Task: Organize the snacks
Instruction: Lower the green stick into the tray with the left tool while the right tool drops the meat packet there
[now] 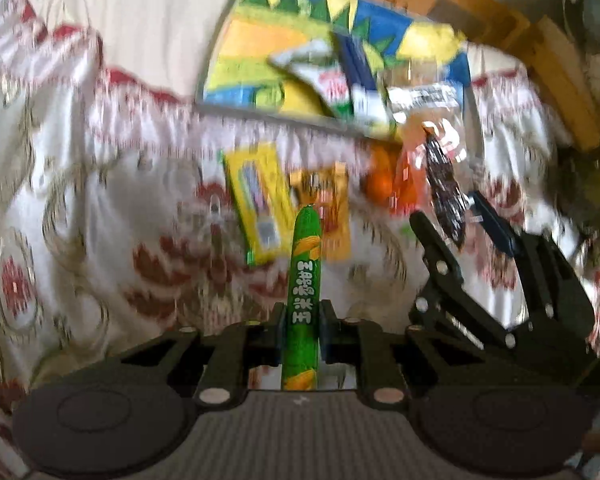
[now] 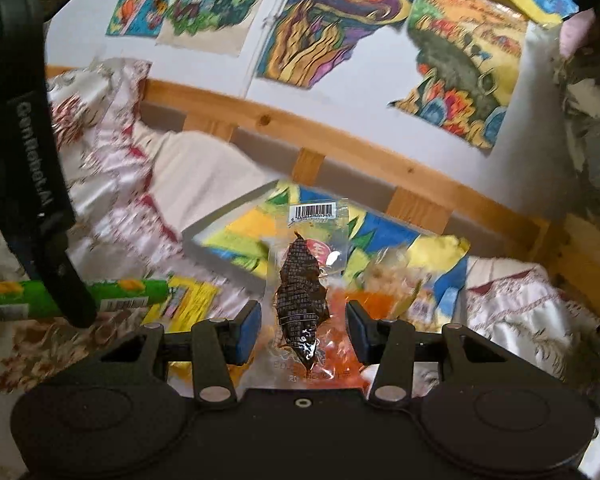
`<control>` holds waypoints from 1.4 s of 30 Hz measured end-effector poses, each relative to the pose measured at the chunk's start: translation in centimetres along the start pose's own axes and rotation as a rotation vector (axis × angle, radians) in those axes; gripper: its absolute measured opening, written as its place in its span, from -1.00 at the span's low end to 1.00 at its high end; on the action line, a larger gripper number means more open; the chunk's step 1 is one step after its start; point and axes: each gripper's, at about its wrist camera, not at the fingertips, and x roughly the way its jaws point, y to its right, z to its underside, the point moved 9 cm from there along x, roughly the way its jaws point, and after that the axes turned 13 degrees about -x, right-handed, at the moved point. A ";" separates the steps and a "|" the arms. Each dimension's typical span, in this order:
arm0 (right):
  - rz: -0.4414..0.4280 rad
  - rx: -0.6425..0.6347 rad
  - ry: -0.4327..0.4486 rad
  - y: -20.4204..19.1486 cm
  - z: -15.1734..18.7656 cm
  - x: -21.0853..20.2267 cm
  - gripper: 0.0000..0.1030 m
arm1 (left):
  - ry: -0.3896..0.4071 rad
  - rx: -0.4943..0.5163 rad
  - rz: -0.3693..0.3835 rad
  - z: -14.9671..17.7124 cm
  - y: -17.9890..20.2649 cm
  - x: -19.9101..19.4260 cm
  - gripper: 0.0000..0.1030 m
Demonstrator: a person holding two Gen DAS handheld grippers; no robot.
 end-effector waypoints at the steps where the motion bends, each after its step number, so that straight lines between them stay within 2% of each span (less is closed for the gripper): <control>1: 0.009 0.006 0.010 0.5 -0.3 0.4 -0.07 | 0.031 0.006 0.000 -0.9 0.3 0.0 -0.67; 5: 0.057 0.018 0.062 2.4 -1.6 3.2 -0.07 | 0.172 0.039 -0.050 -5.5 2.1 0.8 -0.67; 7: 0.064 0.051 0.084 3.6 -2.1 4.8 -0.07 | 0.228 0.026 -0.046 -8.0 3.2 1.4 -0.67; 10: 0.075 0.089 0.099 5.2 -2.6 7.0 -0.06 | 0.279 -0.014 -0.017 -11.4 4.8 2.6 -0.67; 16: 0.060 0.124 0.093 7.5 -2.2 11.2 -0.06 | 0.362 -0.018 -0.044 -15.3 6.7 5.6 -0.67; 23: -0.001 0.181 0.012 8.6 -0.4 15.1 -0.06 | 0.387 0.014 -0.088 -17.3 7.5 8.9 -0.67; 27: -0.016 0.200 -0.028 9.0 0.3 16.7 -0.05 | 0.385 -0.005 -0.105 -18.4 7.7 10.8 -0.67; 37: -0.023 0.151 -0.038 8.3 0.3 17.5 -0.03 | 0.382 -0.035 -0.128 -19.3 7.4 13.4 -0.66; 42: -0.025 0.156 -0.046 8.2 0.4 17.6 0.02 | 0.386 -0.017 -0.134 -19.1 7.3 13.5 -0.63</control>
